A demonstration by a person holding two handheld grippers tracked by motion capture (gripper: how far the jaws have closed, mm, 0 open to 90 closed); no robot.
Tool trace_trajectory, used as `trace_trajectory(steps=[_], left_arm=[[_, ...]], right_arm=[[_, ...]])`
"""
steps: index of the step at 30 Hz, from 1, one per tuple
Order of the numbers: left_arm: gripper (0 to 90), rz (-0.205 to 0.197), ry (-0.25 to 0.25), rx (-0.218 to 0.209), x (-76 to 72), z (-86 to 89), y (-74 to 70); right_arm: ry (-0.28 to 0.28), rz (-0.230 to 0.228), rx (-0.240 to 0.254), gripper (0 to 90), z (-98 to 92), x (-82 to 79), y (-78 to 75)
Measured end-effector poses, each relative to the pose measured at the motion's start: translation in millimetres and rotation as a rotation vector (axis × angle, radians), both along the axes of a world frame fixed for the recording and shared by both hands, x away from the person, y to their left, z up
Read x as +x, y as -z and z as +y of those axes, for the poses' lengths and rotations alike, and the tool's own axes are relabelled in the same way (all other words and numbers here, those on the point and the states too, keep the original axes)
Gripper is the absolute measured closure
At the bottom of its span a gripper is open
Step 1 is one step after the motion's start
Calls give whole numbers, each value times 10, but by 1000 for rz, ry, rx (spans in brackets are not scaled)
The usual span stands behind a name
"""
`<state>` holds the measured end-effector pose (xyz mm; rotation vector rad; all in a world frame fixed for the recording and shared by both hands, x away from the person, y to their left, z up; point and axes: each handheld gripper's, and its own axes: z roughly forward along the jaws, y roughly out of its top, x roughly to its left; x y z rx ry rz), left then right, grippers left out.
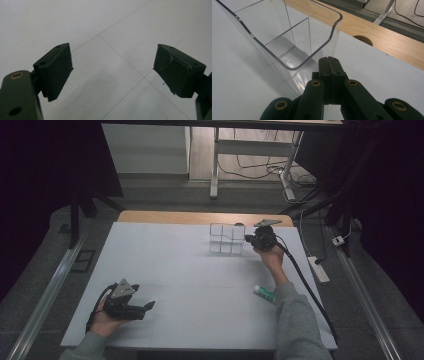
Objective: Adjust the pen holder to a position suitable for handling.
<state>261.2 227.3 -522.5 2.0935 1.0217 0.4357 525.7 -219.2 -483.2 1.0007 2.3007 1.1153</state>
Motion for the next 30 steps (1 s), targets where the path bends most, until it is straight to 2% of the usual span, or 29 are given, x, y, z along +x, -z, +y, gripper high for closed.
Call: trace_trajectory(steps=[13, 17, 30], left_arm=[[154, 2, 6, 7, -1, -5, 5], [154, 4, 6, 8, 2, -4, 8], [153, 4, 6, 12, 0, 1, 9]], right_arm=[[-16, 7, 14, 892, 186, 10, 37], [-21, 5, -1, 892, 231, 19, 38], [-23, 1, 35, 892, 387, 102, 65]])
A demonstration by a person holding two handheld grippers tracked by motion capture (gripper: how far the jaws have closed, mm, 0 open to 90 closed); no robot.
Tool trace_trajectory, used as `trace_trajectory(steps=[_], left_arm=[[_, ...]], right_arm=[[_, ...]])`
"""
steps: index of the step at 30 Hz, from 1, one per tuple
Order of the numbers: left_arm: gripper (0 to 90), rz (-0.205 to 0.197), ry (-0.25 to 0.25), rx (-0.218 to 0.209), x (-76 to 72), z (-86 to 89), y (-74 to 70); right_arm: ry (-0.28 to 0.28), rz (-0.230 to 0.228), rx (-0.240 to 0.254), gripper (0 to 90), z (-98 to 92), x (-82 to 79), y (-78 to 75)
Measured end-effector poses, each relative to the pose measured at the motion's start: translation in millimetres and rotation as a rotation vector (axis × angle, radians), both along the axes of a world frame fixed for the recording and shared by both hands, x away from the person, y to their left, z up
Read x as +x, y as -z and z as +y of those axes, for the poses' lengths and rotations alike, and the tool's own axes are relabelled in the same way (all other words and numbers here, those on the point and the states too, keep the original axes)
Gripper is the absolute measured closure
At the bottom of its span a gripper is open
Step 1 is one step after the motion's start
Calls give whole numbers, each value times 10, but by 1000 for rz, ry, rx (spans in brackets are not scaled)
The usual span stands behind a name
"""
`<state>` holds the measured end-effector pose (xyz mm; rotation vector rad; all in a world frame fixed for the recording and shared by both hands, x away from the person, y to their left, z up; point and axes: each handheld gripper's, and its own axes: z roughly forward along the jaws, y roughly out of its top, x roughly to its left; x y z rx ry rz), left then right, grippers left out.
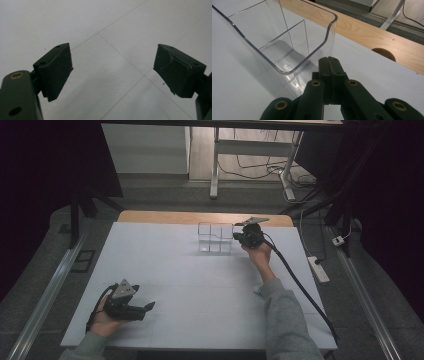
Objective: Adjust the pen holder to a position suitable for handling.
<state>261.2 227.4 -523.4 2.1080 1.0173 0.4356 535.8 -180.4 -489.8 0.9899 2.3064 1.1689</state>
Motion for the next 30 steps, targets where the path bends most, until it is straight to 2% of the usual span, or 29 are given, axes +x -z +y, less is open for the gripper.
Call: trace_trajectory(steps=[12, 23, 30], left_arm=[[153, 3, 2, 6, 4, -2, 8], [152, 4, 2, 5, 6, 2, 8], [151, 3, 2, 6, 4, 6, 9]], right_arm=[[-5, 22, 15, 892, 115, 40, 16], [-27, 39, -4, 892, 171, 14, 91], [-43, 13, -36, 892, 188, -26, 66]])
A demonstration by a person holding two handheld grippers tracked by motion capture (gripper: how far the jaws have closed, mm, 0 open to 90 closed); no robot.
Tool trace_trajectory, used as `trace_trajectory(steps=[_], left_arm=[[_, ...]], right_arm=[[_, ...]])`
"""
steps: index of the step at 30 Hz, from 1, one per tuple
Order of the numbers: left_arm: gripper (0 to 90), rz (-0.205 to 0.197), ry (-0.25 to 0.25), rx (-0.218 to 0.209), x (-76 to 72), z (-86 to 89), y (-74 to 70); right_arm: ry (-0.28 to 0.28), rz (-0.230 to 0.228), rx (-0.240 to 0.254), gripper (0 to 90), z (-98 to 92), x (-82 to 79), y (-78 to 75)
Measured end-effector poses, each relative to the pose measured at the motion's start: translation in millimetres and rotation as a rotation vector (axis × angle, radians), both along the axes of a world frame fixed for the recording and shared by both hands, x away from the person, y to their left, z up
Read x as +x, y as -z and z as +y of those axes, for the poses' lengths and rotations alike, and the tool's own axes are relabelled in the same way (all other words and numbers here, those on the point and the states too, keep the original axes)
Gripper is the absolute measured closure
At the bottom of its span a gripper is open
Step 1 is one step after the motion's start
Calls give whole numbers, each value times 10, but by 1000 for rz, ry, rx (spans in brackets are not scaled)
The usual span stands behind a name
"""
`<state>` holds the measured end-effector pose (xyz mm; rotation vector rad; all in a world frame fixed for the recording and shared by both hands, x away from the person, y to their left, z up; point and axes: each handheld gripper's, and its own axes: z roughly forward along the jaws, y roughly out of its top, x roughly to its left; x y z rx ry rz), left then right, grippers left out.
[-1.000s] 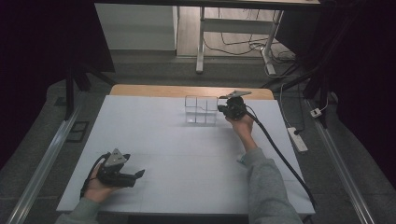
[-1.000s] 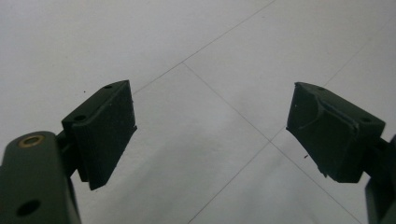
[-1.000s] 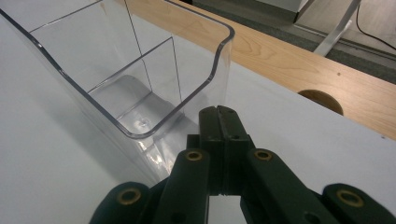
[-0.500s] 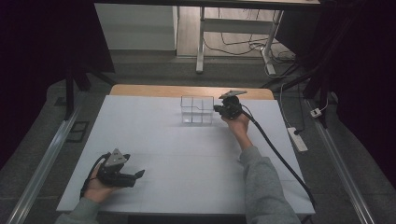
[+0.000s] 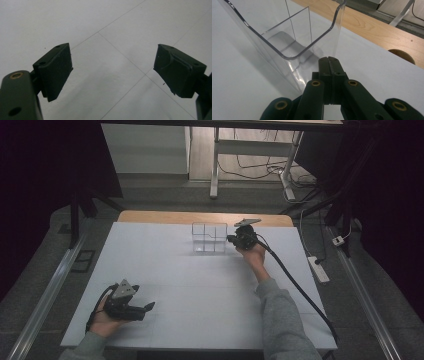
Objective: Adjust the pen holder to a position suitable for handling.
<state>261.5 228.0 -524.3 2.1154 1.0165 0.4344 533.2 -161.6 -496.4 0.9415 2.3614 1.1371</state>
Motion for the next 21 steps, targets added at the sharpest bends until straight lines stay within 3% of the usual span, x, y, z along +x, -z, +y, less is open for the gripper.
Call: trace_trajectory(steps=[5, 13, 20, 21], left_arm=[[152, 1, -6, -2, 5, 14, 4], [152, 0, -12, -2, -1, 16, 1], [152, -9, -25, -6, -5, 30, -10], [152, -10, -27, -7, -5, 32, -11]], right_arm=[[-8, -49, -44, 892, -14, -93, -109], [-25, -72, -40, 877, -144, -284, -301], [-16, -37, -2, 601, -348, -515, -322], [-16, -37, -2, 601, -348, -515, -322]])
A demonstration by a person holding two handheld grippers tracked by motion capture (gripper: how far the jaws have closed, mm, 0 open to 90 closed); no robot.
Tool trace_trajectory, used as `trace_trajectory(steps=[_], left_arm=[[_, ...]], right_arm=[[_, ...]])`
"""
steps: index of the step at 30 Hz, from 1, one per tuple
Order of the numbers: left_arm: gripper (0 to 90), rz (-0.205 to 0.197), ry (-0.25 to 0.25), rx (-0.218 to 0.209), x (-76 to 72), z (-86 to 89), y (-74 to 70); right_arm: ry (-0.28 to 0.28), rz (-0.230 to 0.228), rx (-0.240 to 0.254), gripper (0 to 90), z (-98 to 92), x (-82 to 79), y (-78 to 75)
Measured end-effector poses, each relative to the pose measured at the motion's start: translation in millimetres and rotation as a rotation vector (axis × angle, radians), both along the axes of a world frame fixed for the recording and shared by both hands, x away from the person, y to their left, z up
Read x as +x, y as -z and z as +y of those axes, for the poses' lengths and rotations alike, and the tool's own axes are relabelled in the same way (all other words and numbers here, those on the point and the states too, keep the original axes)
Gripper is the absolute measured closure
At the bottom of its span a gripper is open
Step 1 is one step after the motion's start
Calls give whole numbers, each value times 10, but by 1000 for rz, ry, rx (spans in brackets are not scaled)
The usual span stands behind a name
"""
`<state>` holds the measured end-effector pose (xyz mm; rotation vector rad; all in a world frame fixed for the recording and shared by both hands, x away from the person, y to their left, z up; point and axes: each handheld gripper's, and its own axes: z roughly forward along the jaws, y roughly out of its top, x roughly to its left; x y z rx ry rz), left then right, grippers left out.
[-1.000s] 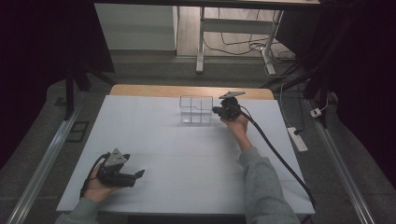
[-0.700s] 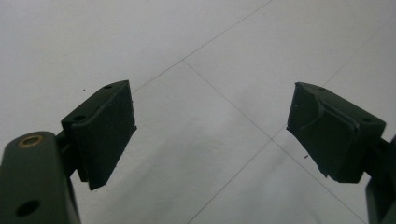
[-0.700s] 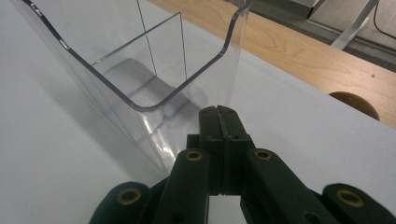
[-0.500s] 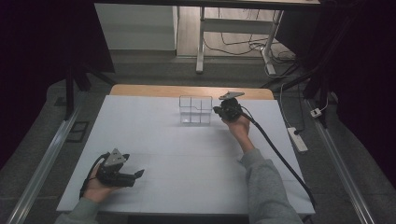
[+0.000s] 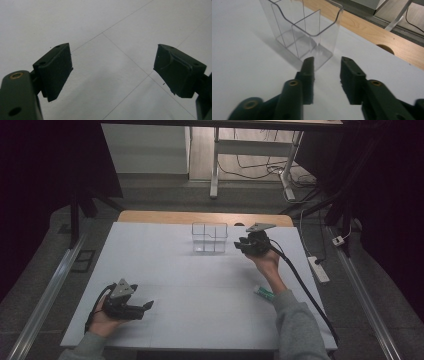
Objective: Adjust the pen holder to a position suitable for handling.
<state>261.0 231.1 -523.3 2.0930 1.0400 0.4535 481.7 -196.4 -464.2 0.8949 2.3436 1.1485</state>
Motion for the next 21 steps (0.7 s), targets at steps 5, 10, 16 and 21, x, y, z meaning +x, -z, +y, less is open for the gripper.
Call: trace_trajectory(steps=[5, 10, 16, 21], left_arm=[[152, -2, -6, -2, 10, -1, 2], [152, -6, -8, -4, 10, -1, -6], [152, -6, -10, 0, 10, -8, 1], [150, -5, -10, -4, 1, -17, 3]], right_arm=[[-14, 22, 35, 529, -205, -185, -49], [-17, 3, 40, 489, -389, -402, -102], [-17, -10, 35, 463, -573, -647, -150], [-40, -18, 8, 443, -673, -842, -179]])
